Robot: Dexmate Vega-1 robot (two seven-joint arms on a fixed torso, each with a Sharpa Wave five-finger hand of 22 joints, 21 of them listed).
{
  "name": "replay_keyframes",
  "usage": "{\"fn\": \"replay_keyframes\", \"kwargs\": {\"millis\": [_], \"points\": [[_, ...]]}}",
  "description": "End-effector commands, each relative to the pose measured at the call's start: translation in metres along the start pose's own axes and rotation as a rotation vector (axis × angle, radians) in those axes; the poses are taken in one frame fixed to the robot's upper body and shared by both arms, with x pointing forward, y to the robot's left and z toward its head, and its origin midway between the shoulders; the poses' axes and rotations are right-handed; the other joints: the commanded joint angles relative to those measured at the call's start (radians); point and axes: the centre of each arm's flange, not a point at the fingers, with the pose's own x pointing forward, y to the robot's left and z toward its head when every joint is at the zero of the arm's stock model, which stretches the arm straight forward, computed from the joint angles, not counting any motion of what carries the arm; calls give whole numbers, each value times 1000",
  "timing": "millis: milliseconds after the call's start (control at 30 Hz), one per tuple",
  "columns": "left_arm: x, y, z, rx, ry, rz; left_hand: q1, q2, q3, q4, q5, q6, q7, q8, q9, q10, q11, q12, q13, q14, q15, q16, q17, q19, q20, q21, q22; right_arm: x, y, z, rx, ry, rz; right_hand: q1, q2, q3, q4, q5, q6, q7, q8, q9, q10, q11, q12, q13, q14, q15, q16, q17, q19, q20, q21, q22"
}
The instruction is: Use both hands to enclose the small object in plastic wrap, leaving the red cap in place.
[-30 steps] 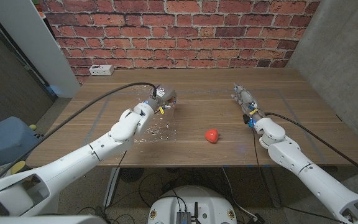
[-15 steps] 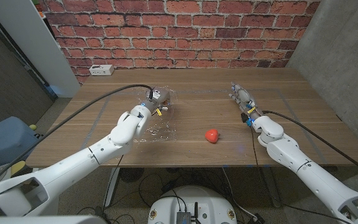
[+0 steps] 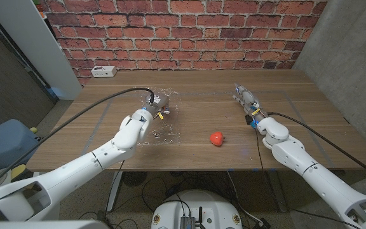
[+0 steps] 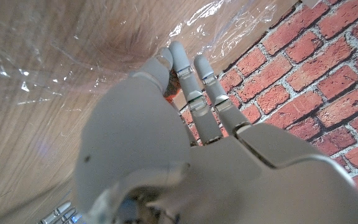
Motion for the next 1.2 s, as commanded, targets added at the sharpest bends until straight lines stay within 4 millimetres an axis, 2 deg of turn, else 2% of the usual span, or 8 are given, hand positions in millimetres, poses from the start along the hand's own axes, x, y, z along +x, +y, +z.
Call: {"fn": "replay_keyframes", "kwargs": {"millis": [33, 167, 467, 533, 567, 867, 1000, 1200], "points": [[8, -8, 0, 22, 16, -87, -10, 13, 4, 4, 5, 73, 71, 3, 0, 137, 28, 246, 323, 17, -92, -4, 5, -5, -3, 10, -1, 3, 0, 0, -2, 5, -1, -5, -2, 9, 0, 1, 9, -1, 0, 4, 2, 2, -3, 4, -2, 3, 4, 2, 4, 4, 2, 2], [12, -8, -1, 28, 21, -114, -11, 15, 5, 4, 6, 61, 76, -4, -3, 131, 30, 235, 314, 8, -92, -14, 7, -12, -4, 18, -4, 4, 0, 0, -2, 6, -2, -5, -2, 9, 0, 1, 8, -1, 0, 4, 1, 4, -3, 4, -2, 3, 4, 2, 4, 4, 2, 2], [21, -9, -1, 61, 33, -216, -30, 4, 2, 6, 2, 11, 50, -37, -17, 94, 32, 186, 284, -27, -94, -45, 8, -30, -3, 42, -22, 7, 0, -1, -1, 6, -3, -6, -2, 9, 1, 0, 9, -1, 0, 4, 1, 3, -3, 4, -2, 3, 4, 2, 4, 4, 2, 2], [23, -9, 0, 74, 37, -244, -39, -4, -5, 5, 0, -33, 36, -62, -24, 76, 36, 160, 268, -54, -95, -64, 5, -52, 4, 49, -31, 7, 0, -1, 0, 6, -5, -6, -2, 9, 1, 0, 9, -1, 0, 4, 1, 3, -3, 4, -2, 3, 4, 2, 4, 4, 2, 2], [23, -9, 0, 77, 37, -255, -49, -7, -14, 8, -1, -70, 15, -81, -28, 69, 33, 144, 257, -68, -95, -76, -2, -65, 7, 51, -39, 7, 0, -1, -1, 6, -6, -6, -2, 9, 1, 0, 9, -1, 0, 4, 1, 3, -3, 4, -2, 3, 4, 2, 4, 4, 2, 2], [30, -10, 0, 107, 53, -377, -222, -10, -43, 69, -8, -252, -12, -202, -73, -46, 56, 3, 181, -246, -64, -224, -136, -172, 57, 31, -86, 9, 0, -1, -2, 3, -6, -7, -1, 10, 1, 0, 9, -1, 0, 4, 1, 5, -3, 4, -2, 3, 4, 2, 4, 4, 2, 2], [30, -9, 0, 103, 49, -391, -280, -34, -59, 80, -13, -330, -26, -238, -86, -79, 62, -42, 158, -310, -50, -244, -174, -209, 72, 14, -90, 9, 0, 0, -2, 1, -6, -7, -1, 10, 0, 0, 11, -1, 1, 4, 0, 3, -3, 4, -2, 3, 4, 2, 4, 4, 2, 2], [26, -1, -1, 81, 33, -365, -310, -44, -62, 79, -14, -453, -41, -265, -97, -110, 73, -76, 141, -346, -36, -246, -202, -225, 79, 3, -92, 8, 0, 0, -1, -4, -5, -7, -2, 10, 0, 0, 13, -1, 1, 4, 0, 2, -3, 4, -2, 3, 4, 2, 5, 4, 2, 2]]}}
